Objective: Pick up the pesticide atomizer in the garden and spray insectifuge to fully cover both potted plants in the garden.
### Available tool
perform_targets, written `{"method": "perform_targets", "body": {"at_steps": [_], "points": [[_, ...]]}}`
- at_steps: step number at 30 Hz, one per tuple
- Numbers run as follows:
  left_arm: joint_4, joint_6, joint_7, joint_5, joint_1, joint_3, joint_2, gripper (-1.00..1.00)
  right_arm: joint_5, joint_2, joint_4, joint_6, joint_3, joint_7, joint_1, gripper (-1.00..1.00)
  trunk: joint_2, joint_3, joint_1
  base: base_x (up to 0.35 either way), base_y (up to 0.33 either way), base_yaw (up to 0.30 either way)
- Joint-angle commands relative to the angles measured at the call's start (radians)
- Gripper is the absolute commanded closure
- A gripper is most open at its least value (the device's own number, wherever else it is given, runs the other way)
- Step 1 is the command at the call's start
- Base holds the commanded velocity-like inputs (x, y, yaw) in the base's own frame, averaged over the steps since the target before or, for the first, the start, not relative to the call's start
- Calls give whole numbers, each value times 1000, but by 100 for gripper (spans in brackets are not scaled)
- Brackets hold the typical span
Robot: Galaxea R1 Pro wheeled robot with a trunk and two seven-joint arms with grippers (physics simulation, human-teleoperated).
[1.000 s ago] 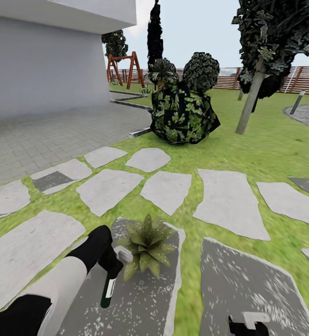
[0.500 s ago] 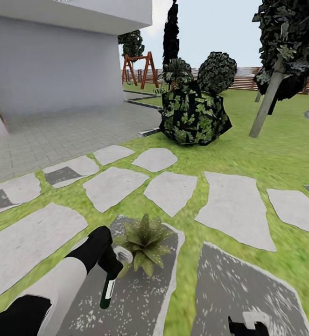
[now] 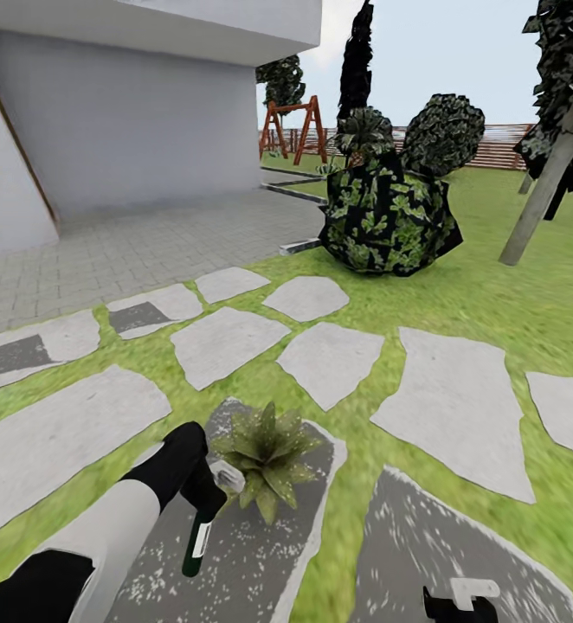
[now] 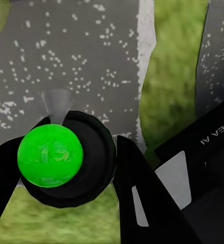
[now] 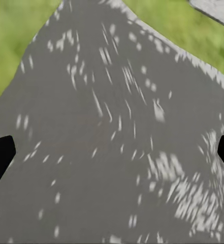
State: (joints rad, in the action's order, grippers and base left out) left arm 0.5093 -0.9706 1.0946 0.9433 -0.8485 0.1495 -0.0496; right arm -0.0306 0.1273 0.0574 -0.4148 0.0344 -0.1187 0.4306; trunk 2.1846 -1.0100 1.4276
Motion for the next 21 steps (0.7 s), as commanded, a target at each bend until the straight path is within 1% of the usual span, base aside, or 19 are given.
{"method": "perform_targets", "body": {"at_steps": [1, 4, 7, 11, 14, 21], "points": [[2, -5, 10, 11, 0, 1, -1, 100, -3, 0, -1, -3, 4, -2, 0, -100, 0, -1, 0, 14, -272, 15], [2, -5, 10, 11, -1, 1, -2, 100, -3, 0, -1, -3, 4, -3, 0, -100, 0, -1, 0, -43, -272, 77], [2, -5, 9, 12, -1, 1, 0, 100, -3, 0, -1, -3, 4, -3, 0, -100, 0, -1, 0, -121, -256, 236], [2, -5, 8, 14, -1, -1, 1, 100, -3, 0, -1, -3, 4, -3, 0, -100, 0, -1, 0, -246, -182, 272], [2, -5, 7, 14, 0, 1, 1, 100, -3, 0, -1, -2, 4, -3, 0, -100, 0, -1, 0, -125, -78, 276], [2, -4, 4, 15, 1, -2, -3, 100, -3, 0, -1, -2, 4, -2, 0, -100, 0, -1, 0, -14, -9, 275]]}}
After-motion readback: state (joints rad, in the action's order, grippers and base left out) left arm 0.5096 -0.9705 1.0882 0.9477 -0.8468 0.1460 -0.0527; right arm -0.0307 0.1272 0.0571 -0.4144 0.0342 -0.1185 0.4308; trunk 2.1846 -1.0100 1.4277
